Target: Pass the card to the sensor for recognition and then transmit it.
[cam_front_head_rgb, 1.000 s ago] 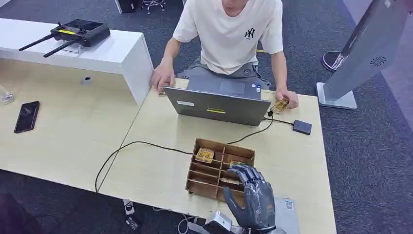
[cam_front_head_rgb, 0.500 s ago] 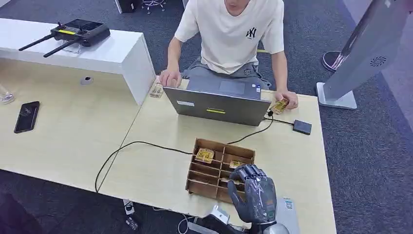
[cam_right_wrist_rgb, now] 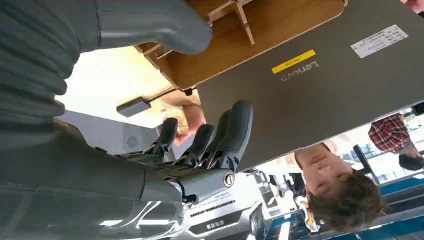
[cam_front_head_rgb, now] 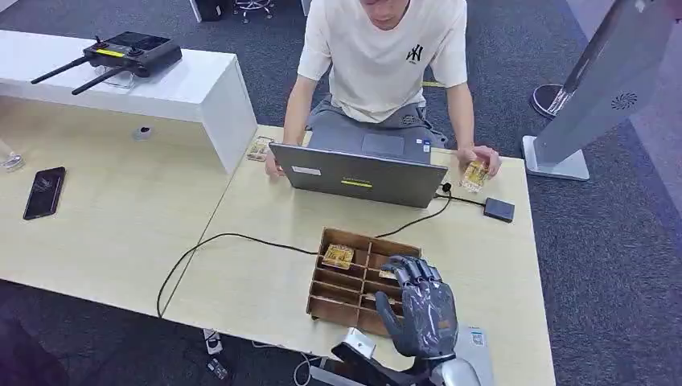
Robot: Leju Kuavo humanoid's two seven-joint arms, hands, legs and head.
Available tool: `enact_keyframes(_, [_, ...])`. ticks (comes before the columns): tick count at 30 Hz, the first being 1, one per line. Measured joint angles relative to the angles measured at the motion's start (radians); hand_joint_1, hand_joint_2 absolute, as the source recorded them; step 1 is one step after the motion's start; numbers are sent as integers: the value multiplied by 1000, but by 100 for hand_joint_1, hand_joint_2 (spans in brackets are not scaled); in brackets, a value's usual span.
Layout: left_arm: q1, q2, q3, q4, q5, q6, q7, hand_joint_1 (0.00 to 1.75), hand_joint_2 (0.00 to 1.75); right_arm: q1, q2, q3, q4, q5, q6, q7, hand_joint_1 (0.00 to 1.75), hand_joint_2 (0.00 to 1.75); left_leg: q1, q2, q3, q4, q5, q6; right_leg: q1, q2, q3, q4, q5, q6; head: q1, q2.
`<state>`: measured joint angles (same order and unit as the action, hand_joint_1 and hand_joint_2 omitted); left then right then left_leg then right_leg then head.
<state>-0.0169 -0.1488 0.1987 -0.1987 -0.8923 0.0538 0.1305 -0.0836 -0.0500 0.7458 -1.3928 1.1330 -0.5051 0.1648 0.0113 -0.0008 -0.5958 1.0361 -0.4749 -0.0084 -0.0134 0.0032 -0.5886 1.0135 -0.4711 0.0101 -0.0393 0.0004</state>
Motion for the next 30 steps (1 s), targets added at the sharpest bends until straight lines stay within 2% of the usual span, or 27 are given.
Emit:
enact_keyframes(2, [-2,0,-1,0,-2,-2,1,0,0,-7,3,0,9,3,6,0,68,175,0,0,0,0,0,0,0,0,0,0,0,0,0,0])
enact_keyframes(5, [-4,0,-4,0,-5,-3,2,0,0,-17,13,0,26,8,16,5,84,175,0,0,0,0,0,0,0,0,0,0,0,0,0,0])
enact_keyframes(6, [-4,0,-7,0,-6,-4,3,0,0,-21,16,0,31,8,18,8,77,175,0,0,0,0,0,0,0,0,0,0,0,0,0,0])
enact_keyframes(15, [-5,1,-18,0,-12,-8,5,0,0,-51,30,0,89,26,36,28,80,175,0,0,0,0,0,0,0,0,0,0,0,0,0,0])
enact_keyframes(16, [-5,1,-18,0,-12,-8,5,0,0,-52,32,0,93,29,37,31,87,175,0,0,0,0,0,0,0,0,0,0,0,0,0,0])
enact_keyframes(18, [-5,2,-18,0,-12,-8,5,0,0,-53,33,0,100,32,43,33,82,175,0,0,0,0,0,0,0,0,0,0,0,0,0,0])
enact_keyframes(21, [-5,2,-18,0,-12,-8,5,0,0,-55,33,0,109,38,49,35,94,175,0,0,0,0,0,0,0,0,0,0,0,0,0,0])
enact_keyframes(27, [-5,2,-18,0,-11,-8,5,0,0,-57,35,0,118,44,58,44,91,175,0,0,0,0,0,0,0,0,0,0,0,0,0,0])
enact_keyframes(28, [-5,2,-18,0,-11,-8,5,0,0,-58,35,0,118,45,64,45,84,175,0,0,0,0,0,0,0,0,0,0,0,0,0,0])
enact_keyframes(30, [-5,2,-18,0,-11,-8,6,0,0,-59,35,0,118,48,70,45,89,175,0,0,0,0,0,0,0,0,0,0,0,0,0,0])
